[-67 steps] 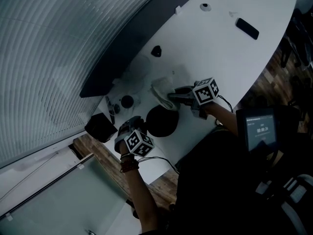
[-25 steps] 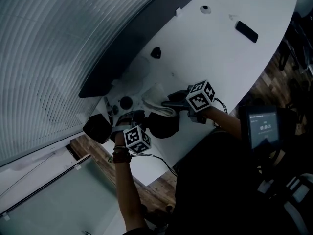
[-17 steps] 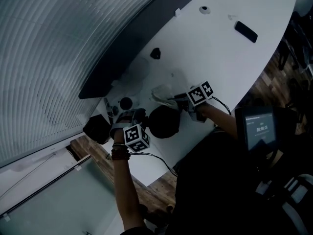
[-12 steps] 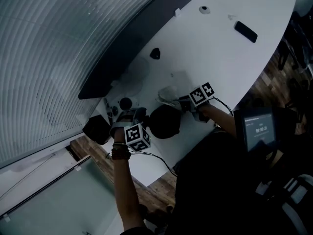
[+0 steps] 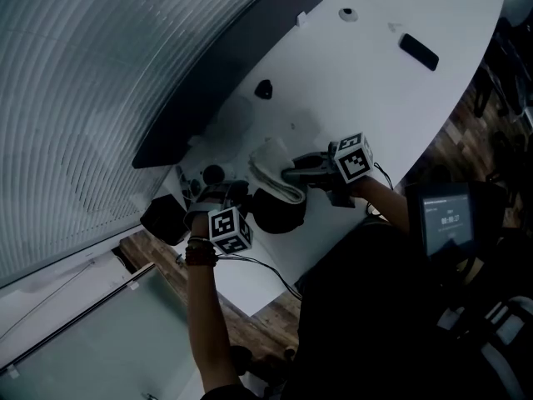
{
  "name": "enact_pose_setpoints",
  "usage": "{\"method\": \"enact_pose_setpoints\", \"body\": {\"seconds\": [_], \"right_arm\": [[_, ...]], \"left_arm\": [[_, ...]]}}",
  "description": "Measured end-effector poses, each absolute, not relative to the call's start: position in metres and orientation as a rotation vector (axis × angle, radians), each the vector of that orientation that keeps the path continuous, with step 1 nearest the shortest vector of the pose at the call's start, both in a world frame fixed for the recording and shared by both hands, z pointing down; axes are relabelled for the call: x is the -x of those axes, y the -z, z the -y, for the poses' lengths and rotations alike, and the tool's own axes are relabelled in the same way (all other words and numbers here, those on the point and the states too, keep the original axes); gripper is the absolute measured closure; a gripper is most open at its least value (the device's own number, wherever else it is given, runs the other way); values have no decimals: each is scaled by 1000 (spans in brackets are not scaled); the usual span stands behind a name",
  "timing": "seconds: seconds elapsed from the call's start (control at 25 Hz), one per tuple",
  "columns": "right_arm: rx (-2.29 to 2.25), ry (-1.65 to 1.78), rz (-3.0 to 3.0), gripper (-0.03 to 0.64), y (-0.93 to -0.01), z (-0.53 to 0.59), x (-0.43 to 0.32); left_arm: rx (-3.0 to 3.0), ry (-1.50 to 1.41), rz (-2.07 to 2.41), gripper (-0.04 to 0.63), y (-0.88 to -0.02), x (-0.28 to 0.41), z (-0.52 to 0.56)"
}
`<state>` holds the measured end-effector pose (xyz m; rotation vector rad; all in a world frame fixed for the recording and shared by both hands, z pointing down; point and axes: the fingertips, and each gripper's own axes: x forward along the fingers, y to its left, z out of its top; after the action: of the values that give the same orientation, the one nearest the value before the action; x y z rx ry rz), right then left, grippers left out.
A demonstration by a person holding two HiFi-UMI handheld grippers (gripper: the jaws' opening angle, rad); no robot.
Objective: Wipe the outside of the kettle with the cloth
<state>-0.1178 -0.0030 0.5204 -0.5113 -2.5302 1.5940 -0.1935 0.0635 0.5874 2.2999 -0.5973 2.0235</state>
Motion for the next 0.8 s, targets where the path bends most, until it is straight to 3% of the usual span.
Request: {"method": "enact_pose_setpoints", "body": {"seconds": [0.16, 0.52, 0.8], "right_arm": [[507, -1282, 2532, 546, -527, -8, 129], [234, -1686, 2221, 546, -610, 7, 123], [55, -1744, 2163, 546, -642, 4, 99]], "left_arm": [[-2290, -2011, 605, 457, -587, 192, -62], [-2296, -2013, 597, 459, -587, 190, -60], [-2330, -2011, 559, 459, -585, 184, -58]]}}
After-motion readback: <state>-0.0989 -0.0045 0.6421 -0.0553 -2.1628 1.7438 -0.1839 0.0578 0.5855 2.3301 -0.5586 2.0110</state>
